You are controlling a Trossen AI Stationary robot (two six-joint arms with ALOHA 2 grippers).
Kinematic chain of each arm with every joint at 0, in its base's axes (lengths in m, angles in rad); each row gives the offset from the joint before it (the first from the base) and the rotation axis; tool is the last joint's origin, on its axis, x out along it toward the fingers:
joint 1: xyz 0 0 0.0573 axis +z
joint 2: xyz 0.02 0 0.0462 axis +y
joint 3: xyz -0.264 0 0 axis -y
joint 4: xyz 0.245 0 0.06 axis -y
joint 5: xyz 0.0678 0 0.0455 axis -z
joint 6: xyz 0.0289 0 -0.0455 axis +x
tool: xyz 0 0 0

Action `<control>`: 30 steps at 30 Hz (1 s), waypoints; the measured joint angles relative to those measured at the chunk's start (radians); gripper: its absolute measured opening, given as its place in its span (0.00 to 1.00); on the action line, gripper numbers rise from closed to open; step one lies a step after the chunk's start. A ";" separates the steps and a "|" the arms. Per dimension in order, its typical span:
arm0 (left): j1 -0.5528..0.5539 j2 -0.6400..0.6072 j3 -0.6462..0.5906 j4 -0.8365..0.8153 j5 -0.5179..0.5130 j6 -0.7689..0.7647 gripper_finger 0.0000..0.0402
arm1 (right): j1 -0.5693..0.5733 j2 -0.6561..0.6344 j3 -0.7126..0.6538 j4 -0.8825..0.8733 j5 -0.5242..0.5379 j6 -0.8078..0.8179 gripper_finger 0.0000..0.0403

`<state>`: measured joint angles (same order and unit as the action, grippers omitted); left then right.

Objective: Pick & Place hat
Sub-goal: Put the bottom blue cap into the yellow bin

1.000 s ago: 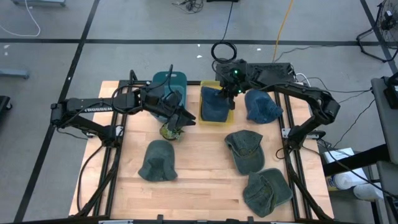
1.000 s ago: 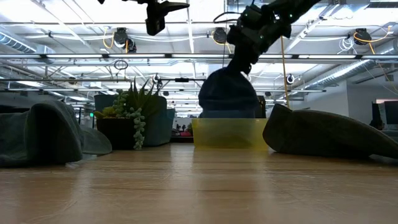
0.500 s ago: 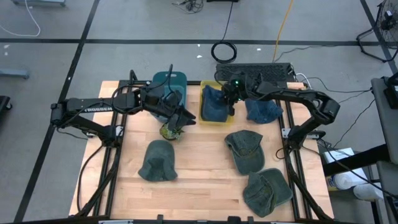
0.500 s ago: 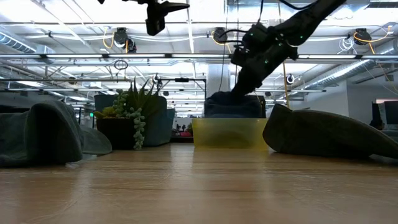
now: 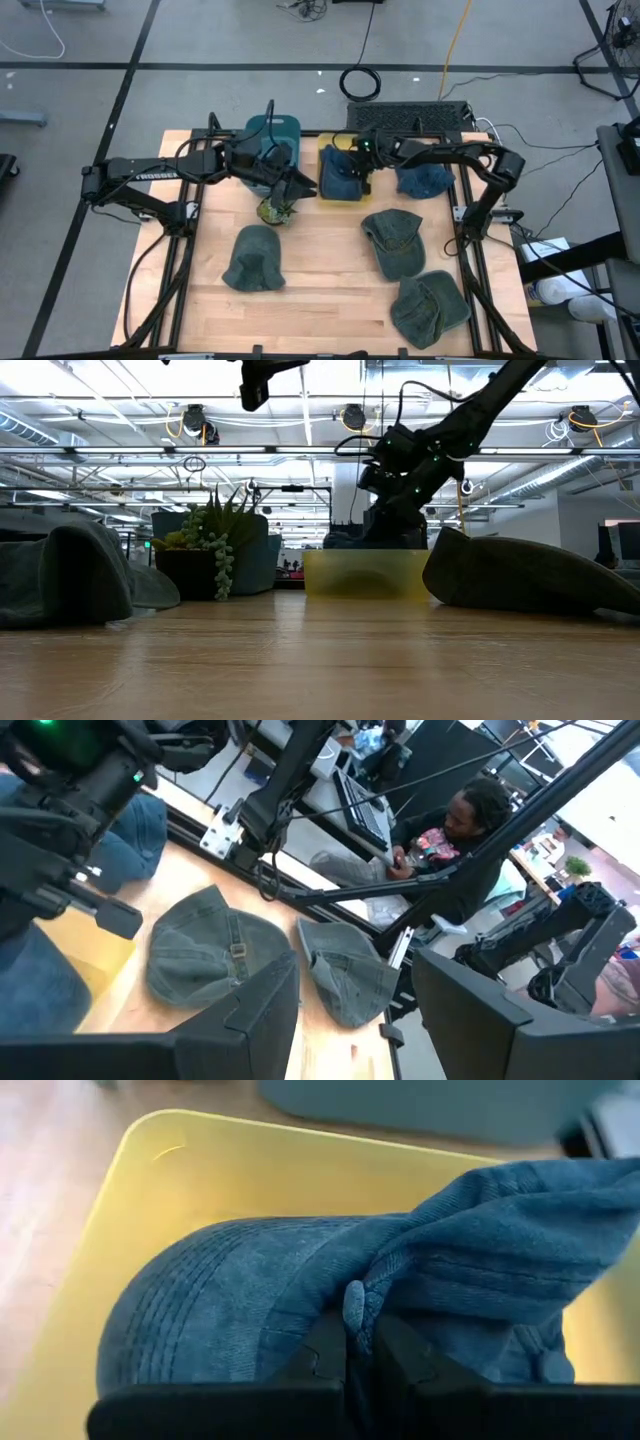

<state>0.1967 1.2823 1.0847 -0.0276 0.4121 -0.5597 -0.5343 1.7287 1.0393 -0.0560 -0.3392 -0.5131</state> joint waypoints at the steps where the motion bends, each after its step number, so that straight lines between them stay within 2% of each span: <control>1: 0.000 0.000 0.000 0.001 0.001 -0.001 0.50 | 0.004 0.006 0.000 0.009 -0.009 -0.015 0.01; 6: 0.000 0.000 0.000 0.001 0.007 -0.002 0.50 | 0.004 0.037 0.000 0.041 -0.010 -0.025 0.02; 9: 0.000 0.000 0.000 0.001 0.007 -0.003 0.50 | -0.004 0.045 0.000 0.030 -0.008 -0.025 0.07; 18: 0.000 0.000 0.000 0.002 0.011 -0.007 0.50 | -0.009 0.026 -0.001 0.012 0.033 -0.027 0.34; 24: 0.000 0.000 0.000 0.002 0.062 -0.007 0.50 | -0.009 -0.037 -0.005 -0.008 0.057 -0.023 0.53; 30: 0.000 0.000 0.000 0.002 0.063 -0.004 0.50 | -0.009 -0.128 -0.005 0.006 0.102 -0.004 0.64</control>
<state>0.1970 1.2823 1.0847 -0.0257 0.4751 -0.5634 -0.5434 1.6010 1.0348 -0.0496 -0.2369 -0.5167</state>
